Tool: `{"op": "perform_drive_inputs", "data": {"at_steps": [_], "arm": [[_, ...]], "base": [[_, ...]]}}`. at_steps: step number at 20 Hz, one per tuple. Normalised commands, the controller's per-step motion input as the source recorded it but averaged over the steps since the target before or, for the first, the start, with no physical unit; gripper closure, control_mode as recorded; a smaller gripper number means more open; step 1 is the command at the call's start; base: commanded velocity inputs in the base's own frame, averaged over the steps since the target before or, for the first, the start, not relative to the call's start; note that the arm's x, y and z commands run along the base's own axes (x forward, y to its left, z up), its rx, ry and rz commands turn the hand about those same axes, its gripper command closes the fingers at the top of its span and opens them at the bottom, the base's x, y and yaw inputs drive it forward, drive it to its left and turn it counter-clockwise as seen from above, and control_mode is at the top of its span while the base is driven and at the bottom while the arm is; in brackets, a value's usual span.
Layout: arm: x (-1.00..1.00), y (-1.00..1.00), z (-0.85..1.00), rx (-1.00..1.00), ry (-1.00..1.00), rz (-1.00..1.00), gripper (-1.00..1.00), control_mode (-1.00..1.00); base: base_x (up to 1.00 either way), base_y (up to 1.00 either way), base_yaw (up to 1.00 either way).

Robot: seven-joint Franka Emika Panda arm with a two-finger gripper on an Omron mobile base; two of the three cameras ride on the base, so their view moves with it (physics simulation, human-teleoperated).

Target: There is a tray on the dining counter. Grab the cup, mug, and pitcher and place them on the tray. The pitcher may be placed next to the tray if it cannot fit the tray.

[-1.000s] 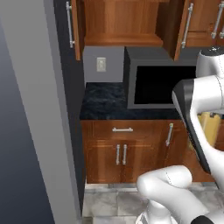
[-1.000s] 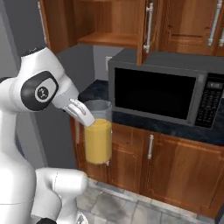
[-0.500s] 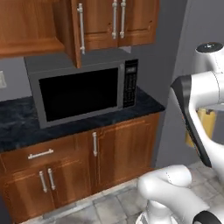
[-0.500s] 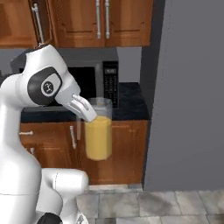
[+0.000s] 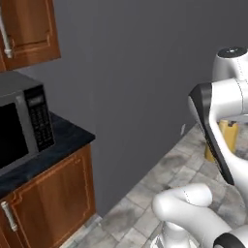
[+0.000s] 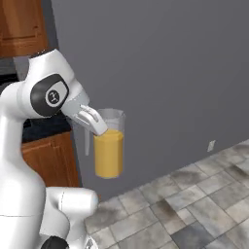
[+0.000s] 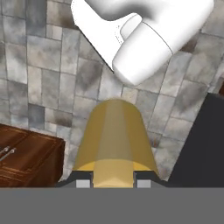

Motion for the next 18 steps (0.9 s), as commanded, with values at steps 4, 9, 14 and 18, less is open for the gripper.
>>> {"op": "perform_drive_inputs", "data": {"at_steps": [4,9,14,18], "arm": [[0.00,0.00,0.00,0.00,0.00,0.00,1.00,1.00],[0.00,0.00,0.00,0.00,0.00,0.00,1.00,1.00],[0.00,0.00,0.00,0.00,0.00,0.00,1.00,1.00],[0.00,0.00,0.00,0.00,0.00,0.00,1.00,1.00]], "base": [[0.36,-0.57,-0.63],[0.74,-0.15,-0.49],[1.00,0.02,-0.27],[1.00,0.09,-0.20]]}}
